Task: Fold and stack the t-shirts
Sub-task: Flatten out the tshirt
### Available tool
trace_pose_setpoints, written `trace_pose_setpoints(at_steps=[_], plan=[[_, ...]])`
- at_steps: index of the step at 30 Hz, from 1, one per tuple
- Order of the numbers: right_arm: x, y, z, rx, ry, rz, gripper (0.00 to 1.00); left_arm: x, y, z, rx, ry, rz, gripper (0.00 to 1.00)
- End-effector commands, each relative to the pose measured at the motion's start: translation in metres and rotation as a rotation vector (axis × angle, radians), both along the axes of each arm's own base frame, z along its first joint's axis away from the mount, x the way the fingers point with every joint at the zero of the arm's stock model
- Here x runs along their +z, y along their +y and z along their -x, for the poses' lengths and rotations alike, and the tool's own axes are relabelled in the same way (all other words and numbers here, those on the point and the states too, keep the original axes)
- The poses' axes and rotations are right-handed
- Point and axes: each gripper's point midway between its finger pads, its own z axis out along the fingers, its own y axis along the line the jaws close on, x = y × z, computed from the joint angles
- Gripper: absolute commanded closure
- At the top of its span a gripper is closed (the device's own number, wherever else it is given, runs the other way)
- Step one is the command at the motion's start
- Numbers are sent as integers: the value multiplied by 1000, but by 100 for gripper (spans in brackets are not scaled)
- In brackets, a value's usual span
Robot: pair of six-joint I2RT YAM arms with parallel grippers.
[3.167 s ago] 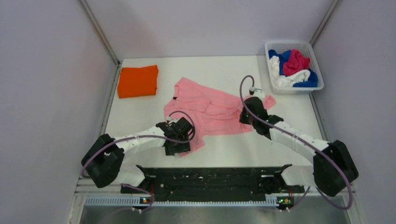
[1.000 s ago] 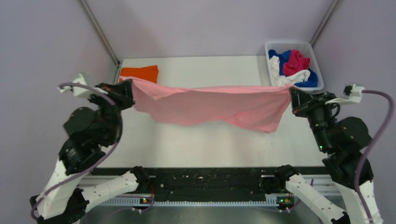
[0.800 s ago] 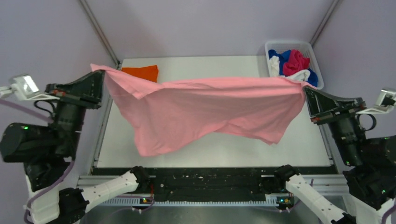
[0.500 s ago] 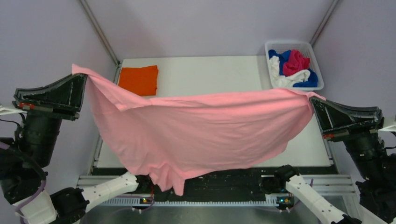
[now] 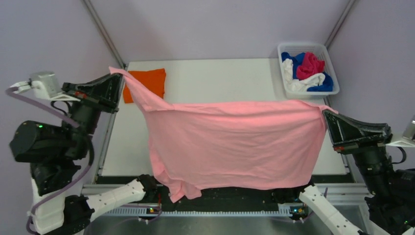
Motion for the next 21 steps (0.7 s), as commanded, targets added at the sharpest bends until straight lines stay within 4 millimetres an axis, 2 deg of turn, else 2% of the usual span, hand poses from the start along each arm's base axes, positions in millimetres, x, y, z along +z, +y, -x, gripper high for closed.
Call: trace_pose_setpoints(at_steps=[1, 2, 4, 6, 8, 12, 14, 17, 21], plan=[[-46, -14, -45, -161, 156, -38, 100, -33, 1, -44, 224, 72, -18, 100], [-62, -16, -57, -202, 203, -34, 100, -44, 0, -57, 288, 98, -25, 100], [-98, -21, -85, -298, 304, -18, 100, -79, -5, -89, 467, 184, -86, 100], [-126, -32, -106, -410, 380, -10, 100, -110, -14, -118, 588, 235, -148, 100], [-151, -42, -127, -526, 445, 4, 100, -143, -24, -157, 629, 308, -205, 100], [-195, -47, -175, -706, 554, 103, 100, -209, -14, -243, 668, 479, -206, 100], [-212, -43, -200, -767, 595, 163, 100, -230, -22, -275, 665, 497, -229, 100], [-230, -35, -241, -821, 629, 253, 100, -251, -37, -315, 645, 521, -272, 100], [-265, -32, -296, -770, 704, 273, 100, -289, -35, -374, 671, 605, -337, 100]])
